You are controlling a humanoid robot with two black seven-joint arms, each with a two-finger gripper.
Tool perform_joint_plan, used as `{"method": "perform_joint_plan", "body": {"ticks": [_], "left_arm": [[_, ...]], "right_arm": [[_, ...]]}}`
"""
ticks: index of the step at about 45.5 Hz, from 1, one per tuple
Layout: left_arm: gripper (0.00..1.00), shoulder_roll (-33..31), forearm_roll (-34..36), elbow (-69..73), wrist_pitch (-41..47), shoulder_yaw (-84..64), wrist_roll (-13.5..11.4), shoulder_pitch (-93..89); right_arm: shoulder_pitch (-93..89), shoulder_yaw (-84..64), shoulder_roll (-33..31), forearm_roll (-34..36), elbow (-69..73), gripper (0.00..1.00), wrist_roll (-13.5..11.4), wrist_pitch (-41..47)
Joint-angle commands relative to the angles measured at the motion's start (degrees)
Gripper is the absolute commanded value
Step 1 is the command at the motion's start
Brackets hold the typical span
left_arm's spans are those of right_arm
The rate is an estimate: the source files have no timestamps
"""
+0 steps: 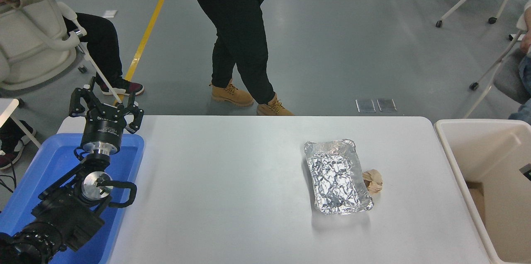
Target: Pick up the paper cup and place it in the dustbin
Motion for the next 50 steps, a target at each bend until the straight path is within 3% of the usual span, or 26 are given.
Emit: {"method": "perform_joint_plan", "body": {"ticks": [1, 8, 18, 31, 50], "left_arm": [[0.99, 0.0, 0.0, 0.1, 0.0, 0.0, 0.0, -0.1], [0.99, 0.0, 0.0, 0.0, 0.0, 0.1, 0.0, -0.1], [0.99, 0.0, 0.0, 0.0, 0.0, 0.1, 0.0, -0.1], [0.99, 0.0, 0.0, 0.0, 0.0, 0.1, 0.0, -0.1], [0.99, 0.0, 0.0, 0.0, 0.0, 0.1, 0.0, 0.0]], "right_arm": [[21.7, -13.1, -5.3, -0.3, 11.8, 1.0, 0.1, 3.1], [34.2, -19.3, -4.3, -1.3, 13.0, 1.0, 0.1, 10.7], [49.5, -19.8, -2.5, -9.4, 14.1, 1.0, 0.0, 25.5], [70.5, -23.3, -0.4, -16.9, 35.2, 1.0, -0.1, 31.0], [87.7, -26.9, 9.9, -17.3, 52.8, 1.0, -0.1, 46.3]]}}
